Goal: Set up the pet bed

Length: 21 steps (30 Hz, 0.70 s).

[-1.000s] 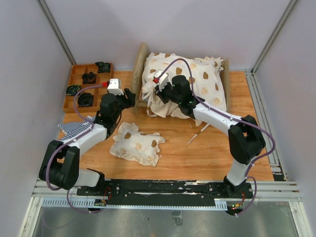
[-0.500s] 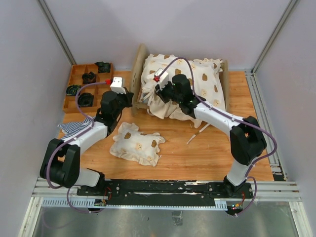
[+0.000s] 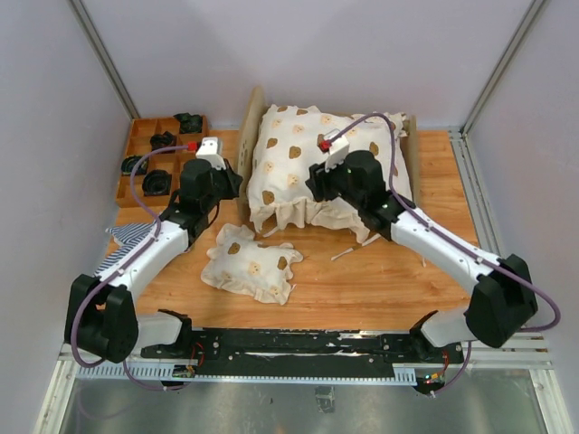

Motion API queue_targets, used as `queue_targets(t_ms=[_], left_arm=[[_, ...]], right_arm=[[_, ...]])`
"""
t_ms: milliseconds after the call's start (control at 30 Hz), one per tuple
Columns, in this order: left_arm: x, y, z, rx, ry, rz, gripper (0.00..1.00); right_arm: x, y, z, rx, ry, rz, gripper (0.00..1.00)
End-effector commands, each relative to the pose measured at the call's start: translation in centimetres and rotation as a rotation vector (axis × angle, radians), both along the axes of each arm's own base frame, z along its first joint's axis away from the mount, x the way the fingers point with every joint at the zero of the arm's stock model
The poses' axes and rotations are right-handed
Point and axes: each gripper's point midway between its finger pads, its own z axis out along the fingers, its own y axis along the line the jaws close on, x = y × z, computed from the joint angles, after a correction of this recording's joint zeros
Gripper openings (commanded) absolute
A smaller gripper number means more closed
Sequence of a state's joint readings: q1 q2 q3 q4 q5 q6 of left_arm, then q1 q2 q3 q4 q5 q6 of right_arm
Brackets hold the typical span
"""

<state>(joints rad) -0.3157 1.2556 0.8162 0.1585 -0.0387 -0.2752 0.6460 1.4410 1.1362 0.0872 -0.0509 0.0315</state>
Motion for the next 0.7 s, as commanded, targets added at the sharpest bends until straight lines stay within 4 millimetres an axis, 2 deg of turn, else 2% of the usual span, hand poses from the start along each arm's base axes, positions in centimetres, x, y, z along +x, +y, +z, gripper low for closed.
queue_targets(t_ms=[0, 133, 233, 367, 433, 533, 667], left_arm=[[0.5, -2.2, 9.3, -0.262, -0.111, -0.019, 0.0], [1.0, -2.7, 11.0, -0.303, -0.079, -0.01, 0.0], [1.3, -3.3, 11.9, -0.334, -0.056, -0.009, 0.0], [1.4, -4.3, 13.3, -0.346, -0.036, -0.019, 0.0], [1.5, -4.6, 14.1, -0.352, -0.029, -0.022, 0.0], [1.5, -4.7, 15.2, -0.358, -0.019, -0.019, 0.0], [1.1, -4.3, 16.0, -0.377, -0.02, 0.0, 0.0]], right_arm=[[-3.5, -0.5, 0.2, 0.1, 0.032, -0.032, 0.52], [-7.0, 1.5, 0.6, 0.169, -0.07, 0.073, 0.51], [-9.6, 4.6, 0.7, 0.172, -0.193, 0.169, 0.5], [-11.1, 8.2, -0.2, 0.156, -0.287, 0.253, 0.5], [-11.5, 10.0, -0.2, 0.163, -0.34, 0.302, 0.5], [-11.8, 12.6, -1.4, 0.171, -0.37, 0.373, 0.48], [-10.5, 14.8, -3.8, 0.187, -0.399, 0.372, 0.46]])
